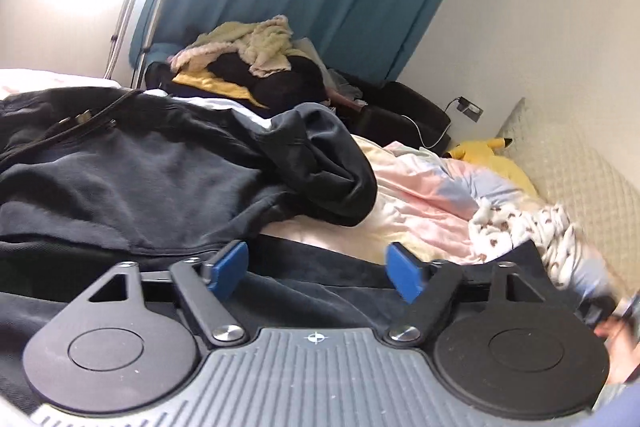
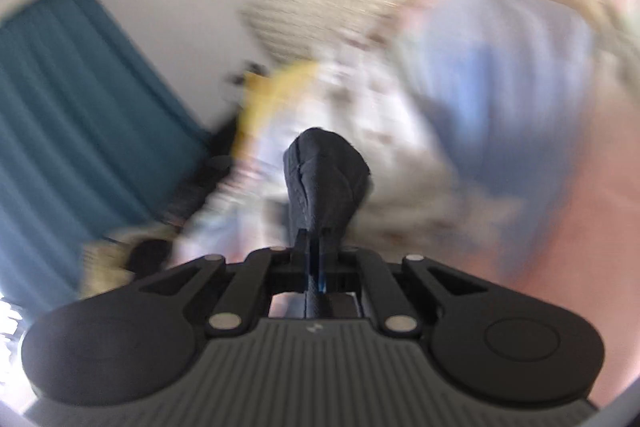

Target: Fold clothes

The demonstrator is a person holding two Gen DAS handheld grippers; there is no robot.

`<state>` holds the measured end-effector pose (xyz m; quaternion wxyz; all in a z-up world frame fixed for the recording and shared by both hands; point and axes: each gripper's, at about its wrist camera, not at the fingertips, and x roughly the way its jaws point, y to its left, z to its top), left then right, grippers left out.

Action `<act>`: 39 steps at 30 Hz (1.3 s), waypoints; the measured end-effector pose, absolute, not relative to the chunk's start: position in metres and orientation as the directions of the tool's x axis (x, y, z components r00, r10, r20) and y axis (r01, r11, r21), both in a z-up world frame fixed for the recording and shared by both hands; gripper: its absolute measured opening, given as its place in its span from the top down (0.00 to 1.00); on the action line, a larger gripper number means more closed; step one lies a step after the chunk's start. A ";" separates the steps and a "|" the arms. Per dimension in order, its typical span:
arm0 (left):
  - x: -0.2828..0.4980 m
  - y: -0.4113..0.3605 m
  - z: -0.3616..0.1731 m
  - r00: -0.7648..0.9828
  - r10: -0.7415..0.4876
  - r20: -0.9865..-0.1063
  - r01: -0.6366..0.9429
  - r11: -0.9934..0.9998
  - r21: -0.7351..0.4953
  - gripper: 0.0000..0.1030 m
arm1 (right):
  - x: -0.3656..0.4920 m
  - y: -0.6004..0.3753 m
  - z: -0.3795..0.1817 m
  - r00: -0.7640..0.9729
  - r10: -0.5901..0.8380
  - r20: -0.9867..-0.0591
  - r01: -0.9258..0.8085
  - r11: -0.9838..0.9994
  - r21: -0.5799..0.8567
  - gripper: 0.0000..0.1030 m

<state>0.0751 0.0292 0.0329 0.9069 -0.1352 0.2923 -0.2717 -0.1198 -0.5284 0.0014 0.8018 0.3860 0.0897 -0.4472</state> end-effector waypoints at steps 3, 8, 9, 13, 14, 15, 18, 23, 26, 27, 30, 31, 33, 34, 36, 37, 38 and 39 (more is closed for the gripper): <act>0.071 0.069 0.045 0.721 -0.520 -0.458 0.351 0.844 -0.406 0.13 | -0.147 -0.548 -0.044 0.529 -0.586 -0.614 0.802 0.108 0.587 0.95; 0.061 0.162 0.064 0.764 -0.423 -0.487 0.166 0.858 -0.485 0.13 | -0.137 -0.553 -0.048 0.529 -0.589 -0.611 0.819 0.167 0.548 0.94; 0.057 0.184 0.062 0.765 -0.397 -0.507 0.105 0.853 -0.511 0.13 | -0.134 -0.555 -0.048 0.534 -0.589 -0.607 0.817 0.174 0.549 0.94; 0.038 0.265 0.037 0.745 -0.330 -0.579 -0.156 0.759 -0.633 0.13 | -0.125 -0.559 -0.046 0.556 -0.580 -0.595 0.805 0.200 0.558 0.94; 0.033 0.283 0.024 0.738 -0.322 -0.593 -0.228 0.708 -0.668 0.13 | -0.126 -0.557 -0.045 0.563 -0.576 -0.593 0.802 0.205 0.562 0.93; 0.031 0.296 0.011 0.728 -0.327 -0.602 -0.291 0.648 -0.704 0.13 | -0.129 -0.555 -0.045 0.570 -0.572 -0.590 0.796 0.206 0.569 0.93; 0.033 0.318 -0.022 0.678 -0.395 -0.620 -0.416 0.490 -0.766 0.15 | -0.134 -0.551 -0.045 0.586 -0.562 -0.584 0.782 0.203 0.589 0.92; 0.062 0.292 -0.030 0.562 -0.433 -0.705 -0.419 0.586 -0.694 0.12 | -0.141 -0.556 -0.044 0.594 -0.544 -0.593 0.770 0.172 0.614 0.92; 0.076 0.286 -0.035 0.480 -0.451 -0.752 -0.452 0.607 -0.653 0.12 | -0.134 -0.558 -0.035 0.598 -0.534 -0.598 0.774 0.191 0.604 0.92; 0.076 0.286 -0.033 0.475 -0.451 -0.755 -0.450 0.613 -0.649 0.12 | -0.131 -0.557 -0.030 0.604 -0.537 -0.589 0.772 0.211 0.599 0.92; 0.063 0.287 -0.027 0.486 -0.468 -0.738 -0.459 0.582 -0.671 0.11 | -0.122 -0.552 -0.017 0.618 -0.542 -0.570 0.767 0.255 0.589 0.92; 0.054 0.288 -0.024 0.496 -0.481 -0.722 -0.472 0.549 -0.690 0.11 | -0.120 -0.551 -0.013 0.622 -0.541 -0.566 0.765 0.265 0.587 0.92; 0.035 0.286 -0.018 0.521 -0.511 -0.684 -0.491 0.476 -0.730 0.11 | -0.118 -0.549 -0.008 0.630 -0.536 -0.561 0.758 0.270 0.594 0.92; 0.028 0.281 -0.014 0.531 -0.527 -0.664 -0.477 0.462 -0.748 0.11 | -0.116 -0.549 -0.007 0.632 -0.535 -0.561 0.756 0.268 0.597 0.92; 0.027 0.258 -0.008 0.544 -0.536 -0.646 -0.440 0.473 -0.763 0.10 | -0.113 -0.548 -0.004 0.637 -0.531 -0.559 0.751 0.265 0.604 0.92; 0.031 0.253 -0.009 0.543 -0.534 -0.648 -0.447 0.470 -0.762 0.10 | -0.111 -0.547 -0.003 0.638 -0.532 -0.557 0.751 0.269 0.603 0.92; 0.034 0.249 -0.013 0.550 -0.524 -0.650 -0.466 0.453 -0.760 0.10 | -0.108 -0.544 -0.002 0.636 -0.535 -0.556 0.753 0.275 0.598 0.92; 0.038 0.248 -0.019 0.564 -0.502 -0.656 -0.505 0.419 -0.755 0.10 | -0.106 -0.542 -0.001 0.634 -0.539 -0.554 0.755 0.280 0.592 0.92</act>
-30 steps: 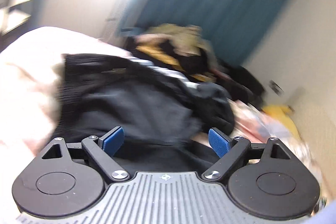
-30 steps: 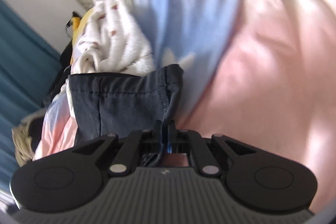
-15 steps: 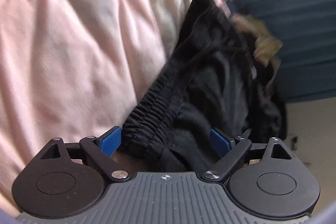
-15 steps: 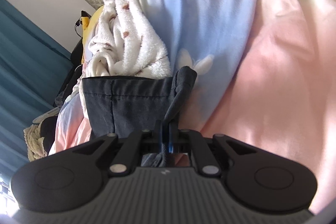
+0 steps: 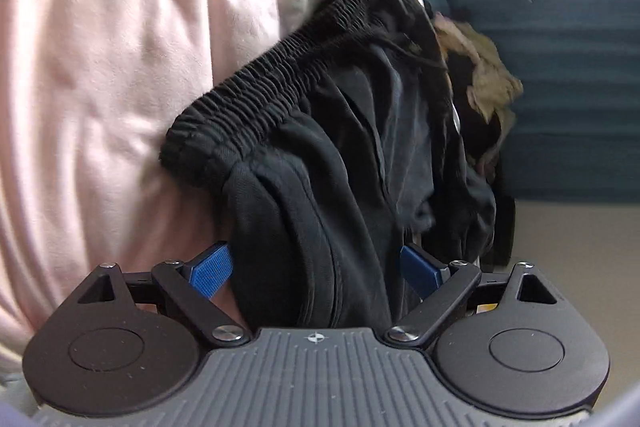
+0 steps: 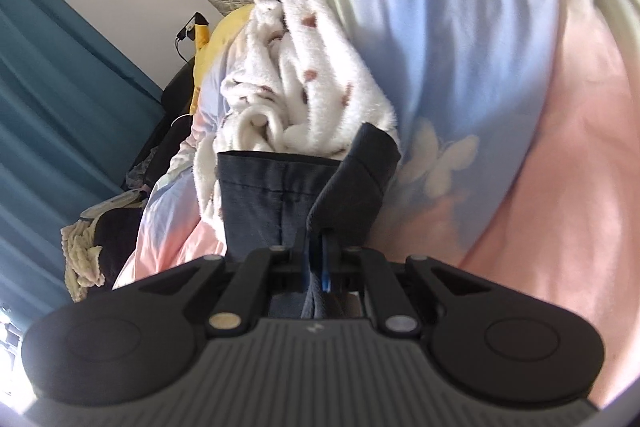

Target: Fold clothes

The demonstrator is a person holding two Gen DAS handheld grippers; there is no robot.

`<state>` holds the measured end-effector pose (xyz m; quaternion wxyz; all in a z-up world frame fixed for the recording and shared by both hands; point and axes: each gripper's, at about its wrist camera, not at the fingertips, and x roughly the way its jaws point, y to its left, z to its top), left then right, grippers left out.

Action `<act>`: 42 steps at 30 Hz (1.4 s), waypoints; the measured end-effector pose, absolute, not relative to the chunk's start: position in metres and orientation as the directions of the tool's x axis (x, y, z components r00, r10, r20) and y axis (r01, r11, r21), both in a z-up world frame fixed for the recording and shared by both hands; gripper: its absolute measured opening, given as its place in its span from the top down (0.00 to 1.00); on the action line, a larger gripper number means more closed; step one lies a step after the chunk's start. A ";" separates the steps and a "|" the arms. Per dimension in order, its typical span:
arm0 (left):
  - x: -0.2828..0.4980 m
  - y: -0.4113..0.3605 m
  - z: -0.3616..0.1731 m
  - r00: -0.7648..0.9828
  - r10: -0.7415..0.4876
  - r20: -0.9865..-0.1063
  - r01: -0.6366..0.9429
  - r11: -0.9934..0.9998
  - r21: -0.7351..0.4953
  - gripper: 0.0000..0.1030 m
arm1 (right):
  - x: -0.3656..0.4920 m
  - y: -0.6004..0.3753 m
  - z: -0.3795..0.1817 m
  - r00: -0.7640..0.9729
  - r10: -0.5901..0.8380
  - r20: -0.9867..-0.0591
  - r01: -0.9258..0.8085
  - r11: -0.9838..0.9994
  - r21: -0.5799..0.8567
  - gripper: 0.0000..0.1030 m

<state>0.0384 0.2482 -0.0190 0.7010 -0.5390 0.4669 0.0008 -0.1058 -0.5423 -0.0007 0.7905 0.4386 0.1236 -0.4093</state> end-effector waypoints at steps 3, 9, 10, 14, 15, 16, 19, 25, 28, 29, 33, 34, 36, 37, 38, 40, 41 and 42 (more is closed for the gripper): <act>0.052 0.245 -0.031 0.551 -0.463 -0.694 -0.595 0.365 -0.716 0.10 | -0.104 -0.539 -0.001 0.643 -0.533 -0.550 0.748 0.286 0.598 0.92; 0.069 0.239 -0.031 0.545 -0.450 -0.708 -0.560 0.433 -0.706 0.17 | -0.116 -0.551 0.002 0.649 -0.525 -0.551 0.742 0.278 0.610 0.93; 0.069 0.241 -0.031 0.551 -0.446 -0.705 -0.558 0.431 -0.709 0.21 | -0.116 -0.556 0.003 0.668 -0.500 -0.551 0.728 0.283 0.625 0.93; 0.065 0.246 -0.026 0.556 -0.417 -0.719 -0.574 0.433 -0.695 0.63 | -0.114 -0.564 0.023 0.712 -0.444 -0.543 0.697 0.356 0.623 0.95; 0.065 0.245 -0.022 0.564 -0.405 -0.720 -0.561 0.452 -0.694 0.74 | -0.115 -0.564 0.031 0.724 -0.444 -0.528 0.685 0.377 0.623 0.95; 0.063 0.245 -0.016 0.578 -0.387 -0.718 -0.537 0.483 -0.692 0.78 | -0.116 -0.565 0.037 0.733 -0.445 -0.515 0.676 0.385 0.629 0.95; 0.055 0.245 0.006 0.644 -0.350 -0.680 -0.448 0.547 -0.707 0.89 | -0.119 -0.568 0.056 0.756 -0.444 -0.482 0.646 0.387 0.658 0.95; 0.027 0.260 0.020 0.650 -0.340 -0.679 -0.363 0.647 -0.671 0.93 | -0.133 -0.570 0.072 0.723 -0.504 -0.473 0.688 0.456 0.565 0.99; 0.023 0.271 0.005 0.584 -0.384 -0.715 -0.373 0.655 -0.657 0.92 | -0.146 -0.583 0.039 0.668 -0.457 -0.588 0.744 0.386 0.545 0.99; 0.023 0.274 0.003 0.575 -0.392 -0.718 -0.372 0.656 -0.656 0.92 | -0.152 -0.586 0.026 0.653 -0.446 -0.612 0.757 0.361 0.544 0.99; 0.030 0.266 0.012 0.560 -0.380 -0.736 -0.285 0.746 -0.602 0.86 | -0.165 -0.587 -0.007 0.624 -0.415 -0.662 0.781 0.311 0.541 0.99; 0.030 0.261 0.016 0.559 -0.362 -0.746 -0.257 0.780 -0.571 0.86 | -0.165 -0.584 -0.010 0.623 -0.410 -0.666 0.782 0.313 0.538 0.99; 0.028 0.257 0.022 0.562 -0.336 -0.756 -0.219 0.821 -0.528 0.79 | -0.157 -0.577 -0.006 0.631 -0.415 -0.656 0.776 0.355 0.521 0.99; 0.026 0.255 0.025 0.563 -0.323 -0.760 -0.200 0.840 -0.505 0.77 | -0.150 -0.573 -0.002 0.640 -0.417 -0.646 0.768 0.382 0.514 0.99; 0.024 0.253 0.028 0.565 -0.308 -0.765 -0.195 0.852 -0.486 0.67 | -0.141 -0.568 0.004 0.653 -0.414 -0.634 0.756 0.406 0.514 0.99; 0.017 0.248 0.036 0.587 -0.252 -0.769 -0.187 0.882 -0.432 0.41 | -0.120 -0.558 0.016 0.683 -0.401 -0.610 0.727 0.453 0.516 0.99; 0.013 0.245 0.041 0.606 -0.222 -0.764 -0.175 0.899 -0.401 0.32 | -0.109 -0.551 0.023 0.700 -0.393 -0.597 0.710 0.479 0.517 0.99; 0.008 0.241 0.046 0.621 -0.200 -0.758 -0.159 0.914 -0.372 0.29 | -0.096 -0.543 0.031 0.718 -0.383 -0.581 0.689 0.507 0.518 0.99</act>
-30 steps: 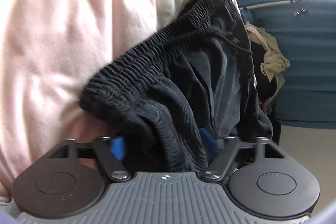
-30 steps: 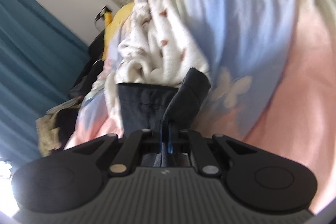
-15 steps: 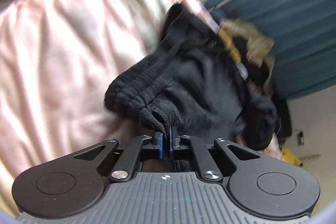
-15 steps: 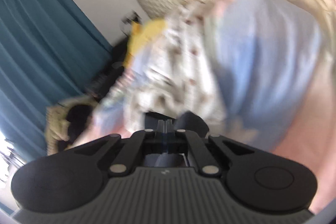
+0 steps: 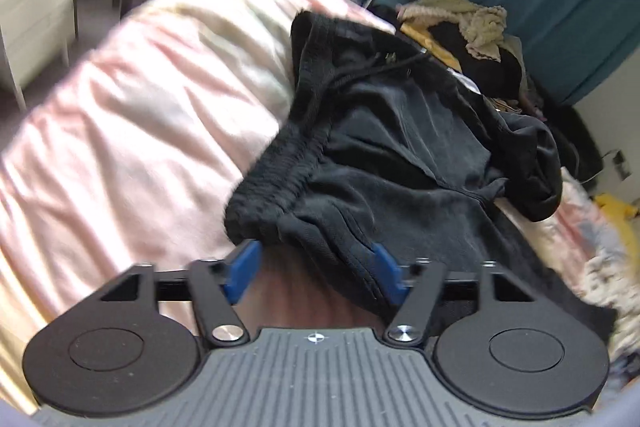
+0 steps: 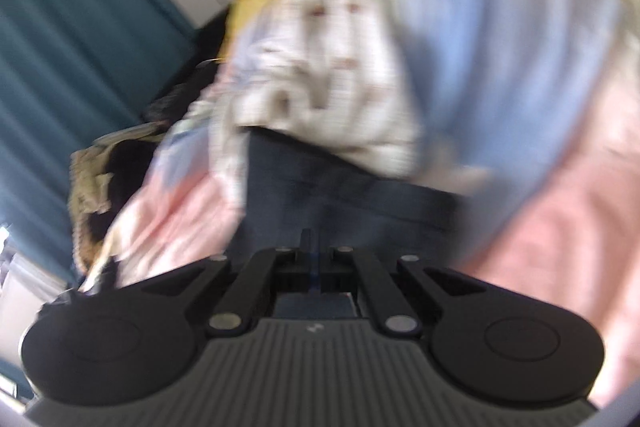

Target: Fold clothes

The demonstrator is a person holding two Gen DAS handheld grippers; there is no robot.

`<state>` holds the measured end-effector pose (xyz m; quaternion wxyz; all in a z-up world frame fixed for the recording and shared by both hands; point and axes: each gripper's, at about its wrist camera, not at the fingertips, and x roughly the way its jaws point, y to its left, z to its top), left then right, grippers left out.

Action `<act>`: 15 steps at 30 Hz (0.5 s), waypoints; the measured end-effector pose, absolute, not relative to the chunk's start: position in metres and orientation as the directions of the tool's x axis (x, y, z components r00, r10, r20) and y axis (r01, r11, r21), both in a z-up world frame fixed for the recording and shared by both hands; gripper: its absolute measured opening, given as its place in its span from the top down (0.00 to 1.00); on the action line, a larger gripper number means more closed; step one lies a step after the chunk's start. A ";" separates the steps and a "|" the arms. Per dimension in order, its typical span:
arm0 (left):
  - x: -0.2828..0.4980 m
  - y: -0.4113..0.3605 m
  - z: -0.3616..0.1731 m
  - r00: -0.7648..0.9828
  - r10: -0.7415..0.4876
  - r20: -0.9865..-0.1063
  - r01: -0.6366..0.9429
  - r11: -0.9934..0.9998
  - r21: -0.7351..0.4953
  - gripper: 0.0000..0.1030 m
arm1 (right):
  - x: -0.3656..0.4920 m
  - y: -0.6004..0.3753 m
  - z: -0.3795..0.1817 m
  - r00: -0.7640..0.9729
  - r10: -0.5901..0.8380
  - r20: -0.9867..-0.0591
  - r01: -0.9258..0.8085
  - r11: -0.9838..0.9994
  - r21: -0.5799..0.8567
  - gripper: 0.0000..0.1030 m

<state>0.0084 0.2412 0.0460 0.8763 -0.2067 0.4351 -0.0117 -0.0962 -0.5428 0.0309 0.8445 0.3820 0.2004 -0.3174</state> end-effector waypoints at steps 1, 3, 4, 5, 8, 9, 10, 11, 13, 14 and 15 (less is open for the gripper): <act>0.005 0.238 0.051 0.632 -0.185 -0.752 -0.143 0.926 -0.349 0.29 | -0.083 -0.534 0.038 0.738 -0.371 -0.564 0.666 0.536 0.519 0.99; -0.001 0.229 0.062 0.666 -0.157 -0.730 -0.120 0.942 -0.313 0.27 | -0.057 -0.509 0.052 0.776 -0.339 -0.531 0.614 0.599 0.515 0.99; -0.003 0.223 0.068 0.687 -0.143 -0.713 -0.110 0.949 -0.297 0.26 | -0.045 -0.496 0.059 0.794 -0.318 -0.518 0.586 0.627 0.514 0.99; -0.005 0.217 0.074 0.709 -0.133 -0.693 -0.094 0.956 -0.279 0.24 | -0.032 -0.481 0.064 0.812 -0.293 -0.505 0.556 0.650 0.517 0.99; -0.004 0.186 0.091 0.766 -0.117 -0.632 -0.033 0.975 -0.221 0.19 | 0.000 -0.434 0.072 0.856 -0.202 -0.476 0.465 0.703 0.538 0.99; 0.000 0.174 0.095 0.773 -0.137 -0.620 -0.006 0.975 -0.224 0.19 | 0.009 -0.419 0.073 0.866 -0.171 -0.469 0.435 0.719 0.541 0.98; 0.003 0.162 0.098 0.778 -0.159 -0.608 0.021 0.974 -0.227 0.18 | 0.019 -0.403 0.074 0.875 -0.139 -0.463 0.405 0.735 0.544 0.98; 0.008 0.149 0.101 0.780 -0.177 -0.600 0.042 0.972 -0.233 0.18 | 0.026 -0.390 0.075 0.881 -0.108 -0.460 0.378 0.744 0.551 0.98; 0.016 0.123 0.104 0.787 -0.206 -0.581 0.081 0.969 -0.233 0.18 | 0.039 -0.367 0.077 0.888 -0.047 -0.456 0.331 0.756 0.565 0.98; 0.021 0.110 0.105 0.788 -0.219 -0.576 0.099 0.967 -0.233 0.18 | 0.042 -0.358 0.079 0.890 -0.025 -0.455 0.312 0.760 0.570 0.98; 0.026 0.096 0.106 0.786 -0.238 -0.571 0.120 0.964 -0.236 0.18 | 0.044 -0.349 0.082 0.894 -0.007 -0.449 0.296 0.761 0.577 0.98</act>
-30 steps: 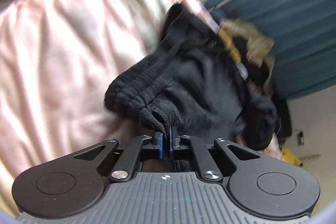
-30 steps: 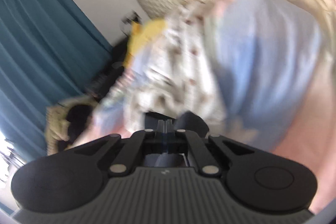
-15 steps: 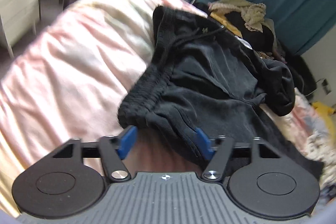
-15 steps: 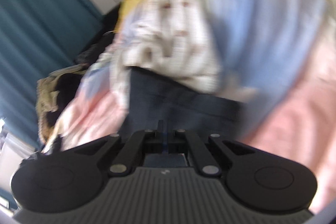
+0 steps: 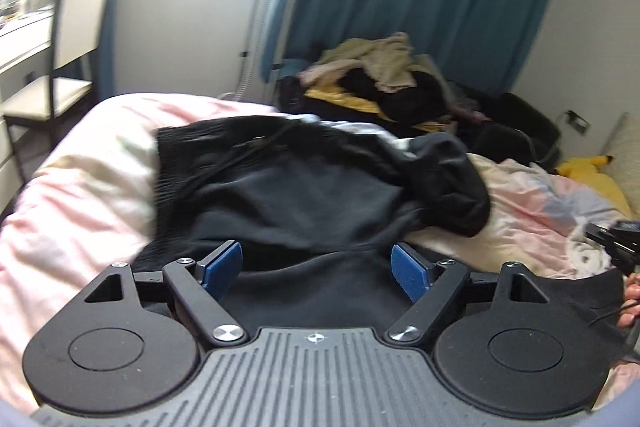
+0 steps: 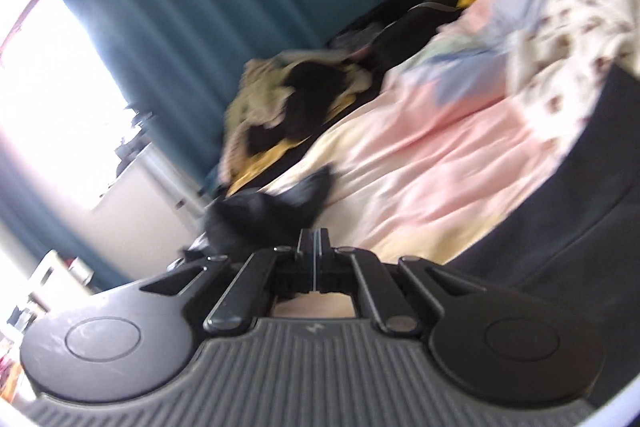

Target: Fold clothes

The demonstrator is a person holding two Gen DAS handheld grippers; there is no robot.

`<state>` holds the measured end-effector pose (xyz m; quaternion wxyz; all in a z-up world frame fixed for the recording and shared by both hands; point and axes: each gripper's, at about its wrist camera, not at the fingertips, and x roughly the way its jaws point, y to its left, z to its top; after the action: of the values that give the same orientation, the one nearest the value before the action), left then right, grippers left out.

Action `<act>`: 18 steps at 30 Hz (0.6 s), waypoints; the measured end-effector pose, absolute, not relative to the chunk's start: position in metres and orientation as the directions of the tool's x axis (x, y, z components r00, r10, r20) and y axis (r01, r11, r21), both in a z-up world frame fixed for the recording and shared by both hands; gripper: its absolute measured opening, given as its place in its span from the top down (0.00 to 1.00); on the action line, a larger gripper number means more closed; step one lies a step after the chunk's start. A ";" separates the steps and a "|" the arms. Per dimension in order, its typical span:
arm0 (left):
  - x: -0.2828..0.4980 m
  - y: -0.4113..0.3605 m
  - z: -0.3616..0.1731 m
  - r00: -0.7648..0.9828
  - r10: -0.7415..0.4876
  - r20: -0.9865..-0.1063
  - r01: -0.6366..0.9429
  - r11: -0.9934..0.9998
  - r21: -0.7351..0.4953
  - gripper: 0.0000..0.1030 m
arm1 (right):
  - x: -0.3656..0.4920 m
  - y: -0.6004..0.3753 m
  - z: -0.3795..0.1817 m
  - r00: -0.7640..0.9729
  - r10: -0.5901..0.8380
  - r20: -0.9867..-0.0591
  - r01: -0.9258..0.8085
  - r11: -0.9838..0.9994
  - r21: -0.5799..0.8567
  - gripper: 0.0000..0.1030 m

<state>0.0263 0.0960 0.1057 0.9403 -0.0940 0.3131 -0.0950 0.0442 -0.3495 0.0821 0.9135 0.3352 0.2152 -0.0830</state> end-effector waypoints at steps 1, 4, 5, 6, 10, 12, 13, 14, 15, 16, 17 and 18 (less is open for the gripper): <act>0.032 0.084 0.106 0.784 -0.256 -0.565 0.137 0.960 -0.244 0.17 | 0.044 -0.343 0.084 0.898 0.007 -0.441 0.280 0.762 0.584 0.97; 0.049 0.048 0.104 0.780 -0.304 -0.547 0.181 0.946 -0.267 0.17 | 0.044 -0.326 0.091 0.906 0.039 -0.422 0.238 0.775 0.585 0.96; 0.053 0.036 0.103 0.781 -0.315 -0.540 0.196 0.943 -0.267 0.17 | 0.045 -0.321 0.092 0.907 0.042 -0.418 0.229 0.785 0.576 0.95; 0.059 0.022 0.101 0.782 -0.320 -0.535 0.209 0.943 -0.259 0.17 | 0.047 -0.318 0.092 0.908 0.042 -0.416 0.220 0.797 0.562 0.95; 0.072 -0.021 0.095 0.795 -0.314 -0.519 0.251 0.949 -0.189 0.17 | 0.049 -0.316 0.082 0.909 0.045 -0.414 0.209 0.811 0.546 0.95; 0.080 -0.035 0.088 0.794 -0.314 -0.520 0.271 0.949 -0.160 0.17 | 0.049 -0.315 0.075 0.905 0.043 -0.424 0.212 0.817 0.537 0.95; 0.084 -0.039 0.083 0.795 -0.312 -0.520 0.275 0.950 -0.150 0.17 | 0.048 -0.315 0.071 0.902 0.045 -0.429 0.211 0.821 0.531 0.95; 0.087 -0.041 0.078 0.797 -0.306 -0.520 0.272 0.952 -0.143 0.17 | 0.045 -0.314 0.066 0.901 0.042 -0.432 0.208 0.832 0.515 0.95; 0.091 -0.044 0.072 0.799 -0.300 -0.521 0.269 0.953 -0.136 0.17 | 0.042 -0.311 0.062 0.900 0.038 -0.434 0.204 0.844 0.496 0.95; 0.094 -0.046 0.066 0.800 -0.296 -0.521 0.269 0.954 -0.129 0.17 | 0.040 -0.309 0.057 0.896 0.030 -0.444 0.205 0.858 0.471 0.95; 0.096 -0.047 0.060 0.804 -0.287 -0.520 0.267 0.957 -0.116 0.17 | 0.039 -0.305 0.054 0.892 0.030 -0.450 0.199 0.869 0.453 0.95; 0.098 -0.046 0.056 0.809 -0.278 -0.518 0.266 0.959 -0.100 0.17 | 0.038 -0.302 0.053 0.890 0.033 -0.456 0.191 0.879 0.436 0.95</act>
<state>0.0975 -0.0461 0.0556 0.9509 -0.0111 0.2742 -0.1431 0.0379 -0.3017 0.0526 0.9414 0.2421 0.2312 -0.0420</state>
